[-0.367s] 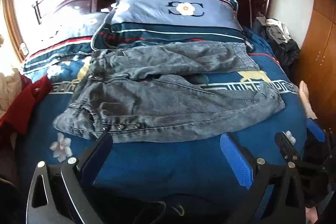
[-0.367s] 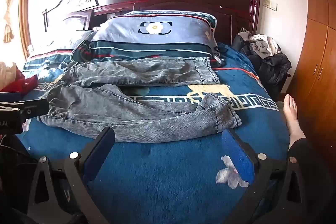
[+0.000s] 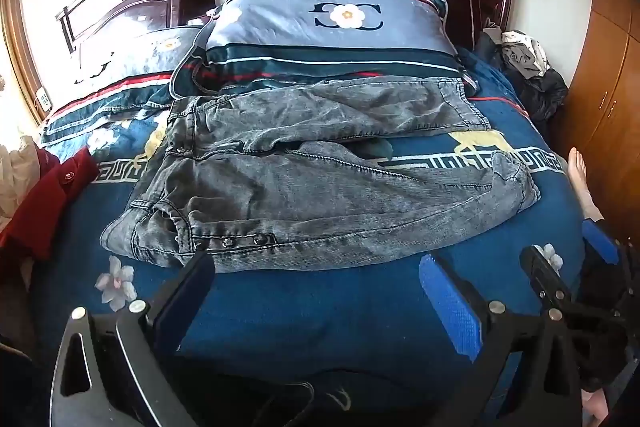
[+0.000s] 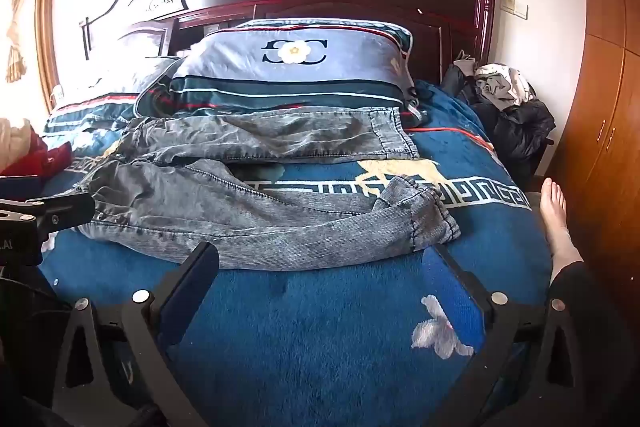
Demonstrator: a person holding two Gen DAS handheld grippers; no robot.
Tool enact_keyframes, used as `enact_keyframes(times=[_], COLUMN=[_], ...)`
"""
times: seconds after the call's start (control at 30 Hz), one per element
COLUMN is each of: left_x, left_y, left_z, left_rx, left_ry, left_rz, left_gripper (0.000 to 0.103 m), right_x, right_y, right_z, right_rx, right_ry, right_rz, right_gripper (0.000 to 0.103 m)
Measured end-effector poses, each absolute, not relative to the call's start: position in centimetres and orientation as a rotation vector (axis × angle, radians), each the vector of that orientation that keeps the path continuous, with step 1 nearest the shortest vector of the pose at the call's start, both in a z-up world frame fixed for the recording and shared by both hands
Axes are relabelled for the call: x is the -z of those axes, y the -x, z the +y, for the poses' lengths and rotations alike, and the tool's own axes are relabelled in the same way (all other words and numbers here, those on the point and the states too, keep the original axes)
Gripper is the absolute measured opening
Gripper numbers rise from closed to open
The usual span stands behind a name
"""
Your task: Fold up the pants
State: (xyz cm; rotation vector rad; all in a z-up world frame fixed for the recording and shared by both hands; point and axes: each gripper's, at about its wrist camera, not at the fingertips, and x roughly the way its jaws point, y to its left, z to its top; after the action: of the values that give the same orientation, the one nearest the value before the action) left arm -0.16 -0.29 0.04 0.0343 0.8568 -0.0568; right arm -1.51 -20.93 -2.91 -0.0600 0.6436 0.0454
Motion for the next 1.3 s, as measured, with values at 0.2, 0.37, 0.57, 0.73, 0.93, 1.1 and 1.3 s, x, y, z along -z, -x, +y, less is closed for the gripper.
enact_keyframes(times=[0.2, 0.37, 0.57, 0.73, 0.93, 1.1, 1.3], left_x=[0.11, 0.06, 0.1, 0.06, 0.06, 0.14, 0.26], left_y=[0.07, 0.12, 0.22, 0.14, 0.09, 0.0, -0.03], left_z=[0.08, -0.15, -0.12, 0.02, 0.11, 0.27, 0.23], left_rx=[0.05, 0.047, 0.045, 0.043, 0.042, 0.04, 0.033], left_ry=[-0.03, -0.032, -0.03, -0.028, -0.026, -0.024, -0.023], left_rz=[0.858, 0.857, 0.855, 0.855, 0.858, 0.862, 0.862], left_gripper=[0.103, 0.103, 0.103, 0.103, 0.103, 0.103, 0.103], right_x=[3.0, 3.32, 3.23, 3.12, 3.15, 3.18, 3.18], right_y=[1.61, 1.52, 1.47, 1.51, 1.47, 1.4, 1.29], right_z=[-21.09, -21.32, -21.34, -21.37, -21.37, -21.42, -21.31], right_rx=[-0.038, -0.035, -0.035, -0.035, -0.035, -0.039, -0.044], right_ry=[0.053, 0.044, 0.042, 0.038, 0.033, 0.035, 0.034], right_rz=[0.644, 0.649, 0.652, 0.653, 0.659, 0.664, 0.669], right_gripper=[0.102, 0.102, 0.102, 0.102, 0.102, 0.102, 0.102])
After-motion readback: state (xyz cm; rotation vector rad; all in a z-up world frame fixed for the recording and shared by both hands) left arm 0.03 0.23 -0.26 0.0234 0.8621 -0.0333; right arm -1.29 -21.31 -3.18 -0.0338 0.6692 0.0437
